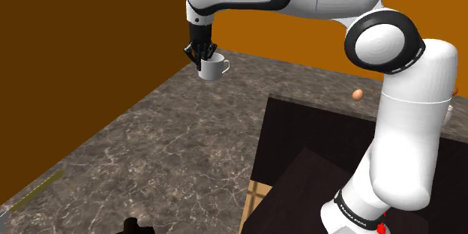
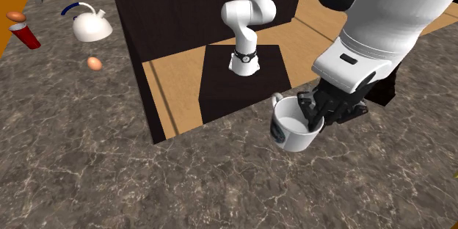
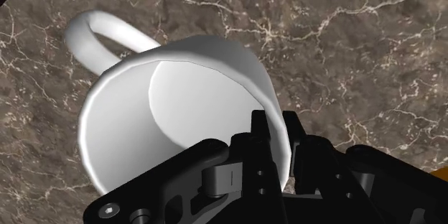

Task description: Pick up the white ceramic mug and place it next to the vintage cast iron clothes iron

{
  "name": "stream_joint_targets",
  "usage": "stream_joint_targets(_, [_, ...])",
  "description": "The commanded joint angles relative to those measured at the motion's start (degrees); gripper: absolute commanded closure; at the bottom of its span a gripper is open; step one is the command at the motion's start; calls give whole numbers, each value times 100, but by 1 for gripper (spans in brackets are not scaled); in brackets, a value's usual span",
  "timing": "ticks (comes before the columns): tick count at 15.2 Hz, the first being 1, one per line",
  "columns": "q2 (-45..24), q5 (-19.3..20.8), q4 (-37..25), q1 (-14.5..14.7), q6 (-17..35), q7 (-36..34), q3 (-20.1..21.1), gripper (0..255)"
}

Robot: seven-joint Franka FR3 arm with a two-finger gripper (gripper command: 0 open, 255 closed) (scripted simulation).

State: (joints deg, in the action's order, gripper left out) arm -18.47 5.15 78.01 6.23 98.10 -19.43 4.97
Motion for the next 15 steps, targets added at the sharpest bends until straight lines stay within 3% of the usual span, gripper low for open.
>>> stream_joint_targets(1, [385, -6, 552, 101, 153, -190, 64, 255])
stream_joint_targets(8, [1462, -72, 1976, 457, 460, -860, 346, 255])
stream_joint_targets(15, [2286, -211, 2939, 830, 566, -1584, 719, 255])
